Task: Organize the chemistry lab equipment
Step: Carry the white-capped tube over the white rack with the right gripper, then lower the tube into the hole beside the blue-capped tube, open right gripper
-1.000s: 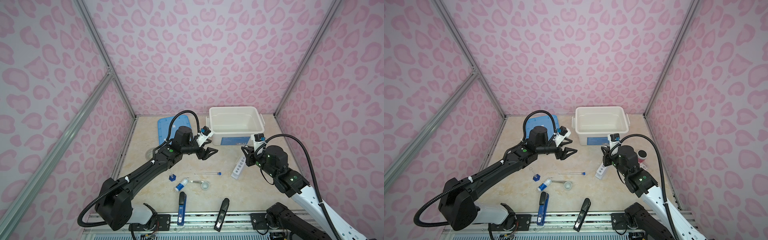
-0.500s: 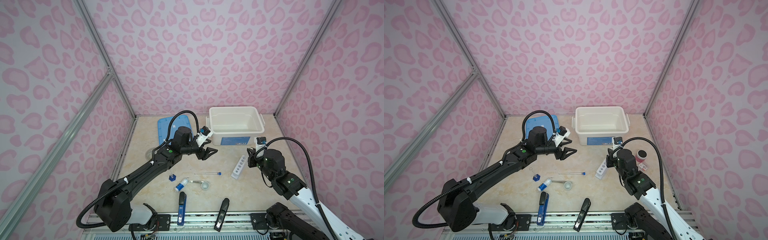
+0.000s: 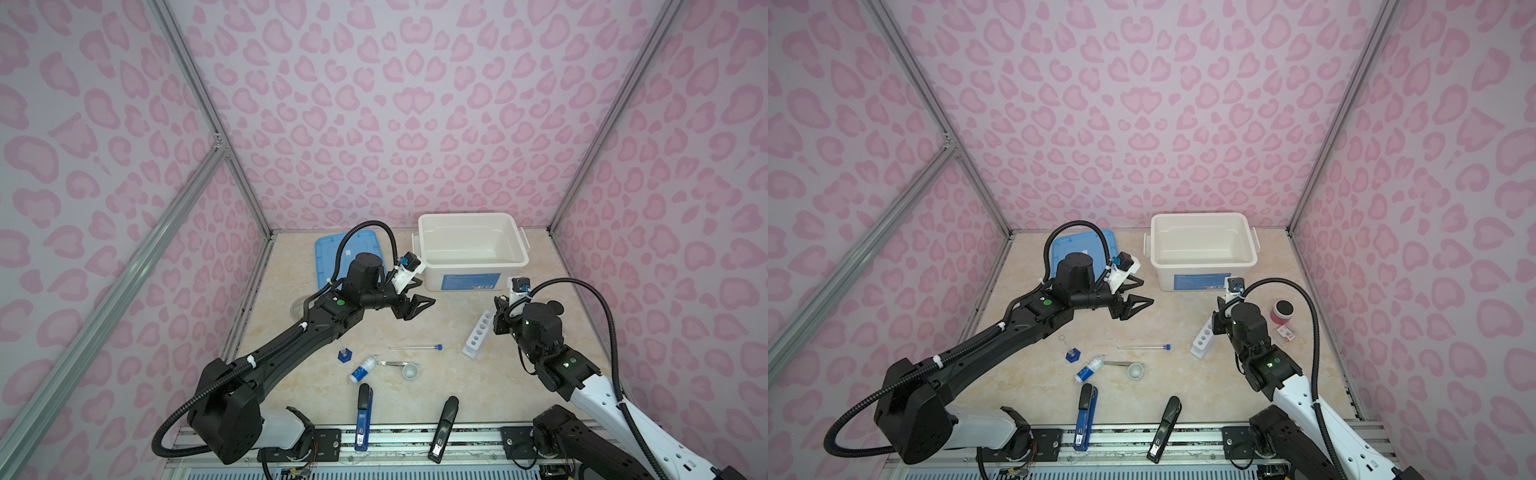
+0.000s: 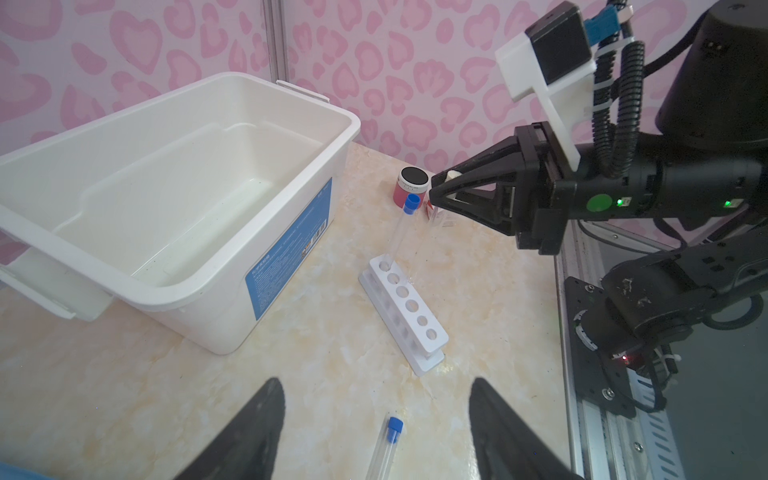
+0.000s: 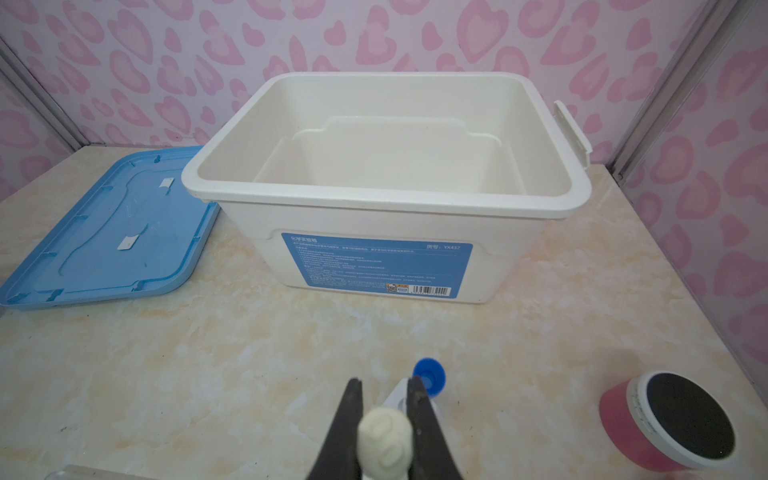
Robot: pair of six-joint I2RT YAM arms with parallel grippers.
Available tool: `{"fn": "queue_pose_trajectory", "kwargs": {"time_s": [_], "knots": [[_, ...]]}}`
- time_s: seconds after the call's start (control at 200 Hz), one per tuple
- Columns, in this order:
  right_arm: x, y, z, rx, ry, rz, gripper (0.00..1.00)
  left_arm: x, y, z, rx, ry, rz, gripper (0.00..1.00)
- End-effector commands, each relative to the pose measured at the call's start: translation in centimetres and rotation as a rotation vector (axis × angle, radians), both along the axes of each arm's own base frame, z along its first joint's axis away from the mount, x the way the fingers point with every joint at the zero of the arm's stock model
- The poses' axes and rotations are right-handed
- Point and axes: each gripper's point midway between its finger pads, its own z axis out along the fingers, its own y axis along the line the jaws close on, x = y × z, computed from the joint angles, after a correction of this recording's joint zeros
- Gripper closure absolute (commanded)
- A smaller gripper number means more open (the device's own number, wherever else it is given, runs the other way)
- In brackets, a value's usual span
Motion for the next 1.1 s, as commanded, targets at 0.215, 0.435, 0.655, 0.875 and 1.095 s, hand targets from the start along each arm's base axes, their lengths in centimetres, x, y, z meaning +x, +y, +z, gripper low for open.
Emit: {"fn": "queue_pose_trajectory", "kwargs": {"time_s": [0.215, 0.435, 0.655, 0.875, 1.095], "knots": [[0.8, -0.2, 0.5, 0.013, -0.068, -0.017, 0.86, 0.3, -0.2, 0.7, -0.014, -0.023, -0.004, 0.28], [1.0, 0.0, -0.2, 0.011, -0.067, -0.014, 0.87, 0.3, -0.2, 0.5, -0.013, -0.017, -0.007, 0.28], [1.4, 0.2, -0.8, -0.017, -0.056, -0.004, 0.87, 0.4, -0.3, 0.4, -0.01, -0.015, -0.007, 0.28], [1.7, 0.2, -1.8, -0.042, -0.047, -0.007, 0.87, 0.7, -0.4, 0.2, -0.005, -0.017, -0.005, 0.28], [1.8, 0.2, -2.6, -0.051, -0.04, -0.005, 0.87, 0.9, -0.7, 0.0, -0.005, -0.012, -0.011, 0.28]]}}
